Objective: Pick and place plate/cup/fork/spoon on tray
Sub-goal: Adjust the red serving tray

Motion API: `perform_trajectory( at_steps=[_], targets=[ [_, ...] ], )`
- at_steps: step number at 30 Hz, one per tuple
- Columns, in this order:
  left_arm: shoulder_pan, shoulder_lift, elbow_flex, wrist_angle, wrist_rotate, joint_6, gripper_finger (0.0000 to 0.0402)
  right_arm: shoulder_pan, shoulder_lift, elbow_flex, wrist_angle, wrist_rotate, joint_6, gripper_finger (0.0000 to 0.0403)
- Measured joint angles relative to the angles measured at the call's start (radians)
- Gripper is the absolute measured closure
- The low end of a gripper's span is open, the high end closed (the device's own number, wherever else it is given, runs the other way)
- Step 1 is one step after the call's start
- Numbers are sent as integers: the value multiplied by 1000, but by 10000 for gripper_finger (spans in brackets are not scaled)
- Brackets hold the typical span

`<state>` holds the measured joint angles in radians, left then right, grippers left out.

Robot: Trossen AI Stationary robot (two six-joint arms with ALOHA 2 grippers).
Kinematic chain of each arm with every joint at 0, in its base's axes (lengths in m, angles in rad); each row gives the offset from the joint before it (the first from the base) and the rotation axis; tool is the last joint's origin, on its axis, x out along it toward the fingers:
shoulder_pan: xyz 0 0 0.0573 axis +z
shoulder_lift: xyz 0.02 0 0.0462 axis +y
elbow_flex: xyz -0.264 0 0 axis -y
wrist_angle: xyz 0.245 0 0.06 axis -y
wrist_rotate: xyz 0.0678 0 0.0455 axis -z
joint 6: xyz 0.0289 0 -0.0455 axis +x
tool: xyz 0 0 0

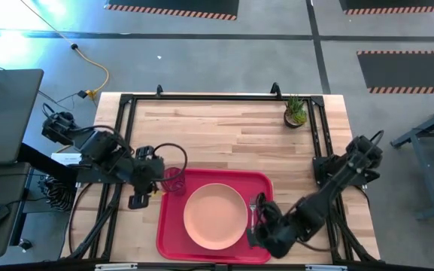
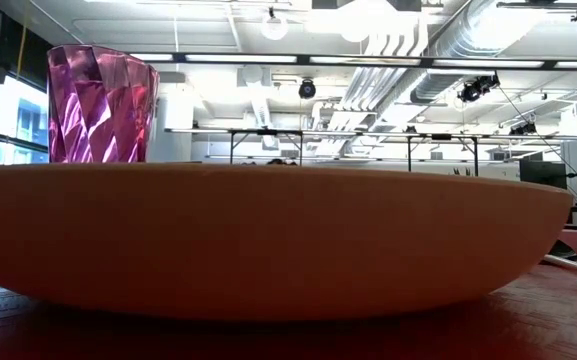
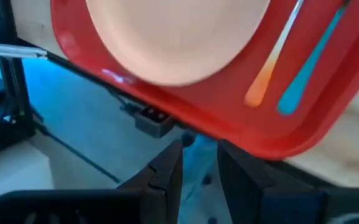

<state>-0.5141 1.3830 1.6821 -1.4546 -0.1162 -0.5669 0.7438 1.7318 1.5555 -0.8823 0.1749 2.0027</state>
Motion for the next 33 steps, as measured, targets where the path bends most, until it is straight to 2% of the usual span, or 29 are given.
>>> perform_trajectory(
  at_steps=[6, 15, 33],
  targets=[
    [-7, 0, 0, 1, -3, 1, 277, 53, 79, 0, 122, -18, 108, 311],
    [-6, 0, 0, 0, -5, 2, 277, 88, 201, 0, 287, -48, 169, 311],
    [-6, 0, 0, 1, -29, 2, 277, 116, 325, -1, 326, -79, 221, 311]
  ],
)
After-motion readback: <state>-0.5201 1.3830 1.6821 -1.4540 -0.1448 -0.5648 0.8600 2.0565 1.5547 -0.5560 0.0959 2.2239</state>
